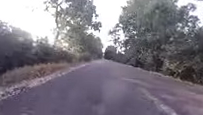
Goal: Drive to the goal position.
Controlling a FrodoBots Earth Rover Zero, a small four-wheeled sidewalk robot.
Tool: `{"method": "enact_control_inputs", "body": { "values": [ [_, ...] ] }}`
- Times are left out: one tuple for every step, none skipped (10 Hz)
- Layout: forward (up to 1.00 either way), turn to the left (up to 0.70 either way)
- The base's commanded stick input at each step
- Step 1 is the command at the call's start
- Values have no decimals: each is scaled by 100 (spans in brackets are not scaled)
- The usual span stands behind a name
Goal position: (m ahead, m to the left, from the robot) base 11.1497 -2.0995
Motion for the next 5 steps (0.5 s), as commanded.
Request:
{"method": "enact_control_inputs", "body": {
  "values": [
    [100, 0],
    [100, 0],
    [100, 0],
    [100, 0],
    [100, 0]
  ]
}}
